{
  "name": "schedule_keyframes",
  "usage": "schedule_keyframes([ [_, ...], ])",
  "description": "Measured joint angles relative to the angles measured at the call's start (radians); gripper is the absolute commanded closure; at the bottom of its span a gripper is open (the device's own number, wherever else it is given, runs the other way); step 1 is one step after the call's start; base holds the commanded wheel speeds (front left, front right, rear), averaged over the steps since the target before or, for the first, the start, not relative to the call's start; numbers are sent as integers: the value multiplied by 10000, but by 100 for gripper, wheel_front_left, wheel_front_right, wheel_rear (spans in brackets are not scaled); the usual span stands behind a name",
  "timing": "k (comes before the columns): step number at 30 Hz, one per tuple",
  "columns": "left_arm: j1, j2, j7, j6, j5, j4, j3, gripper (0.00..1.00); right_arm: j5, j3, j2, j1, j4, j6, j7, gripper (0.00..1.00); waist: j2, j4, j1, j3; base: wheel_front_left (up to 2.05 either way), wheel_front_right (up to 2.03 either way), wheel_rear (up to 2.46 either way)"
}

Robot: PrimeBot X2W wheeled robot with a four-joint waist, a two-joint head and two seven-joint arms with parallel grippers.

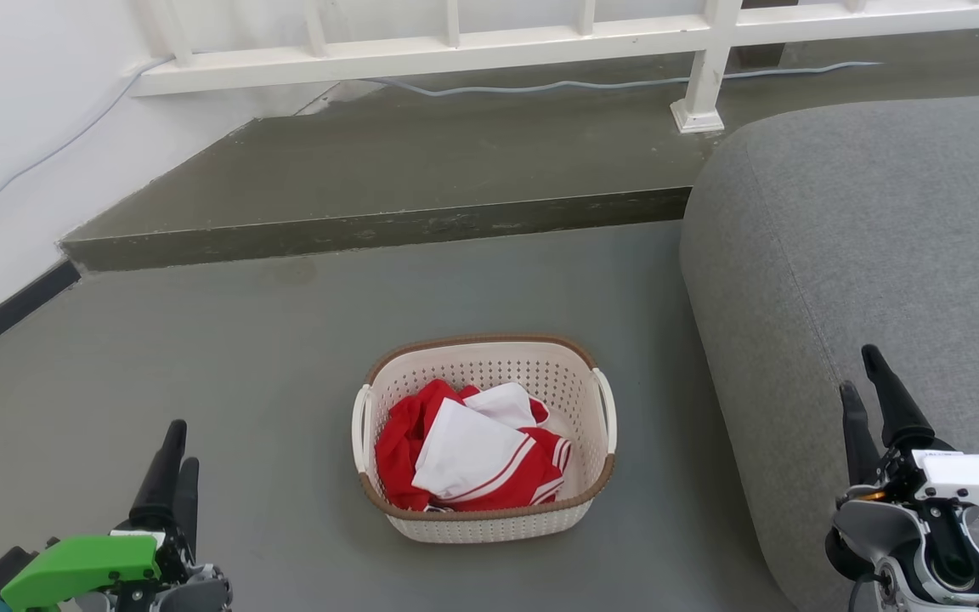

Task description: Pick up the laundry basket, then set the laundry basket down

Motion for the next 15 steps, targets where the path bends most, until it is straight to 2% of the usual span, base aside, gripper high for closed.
schedule_keyframes([
  [8,-12,71,-355,0,199,-320,-144,0,-169,286,-23,-34,-391,2,-247,0,0,2,0,2,0,0,0],
  [15,-34,205,-621,0,809,-541,-366,0,-502,589,-123,-102,-731,2,-489,0,0,-4,0,12,0,0,0],
])
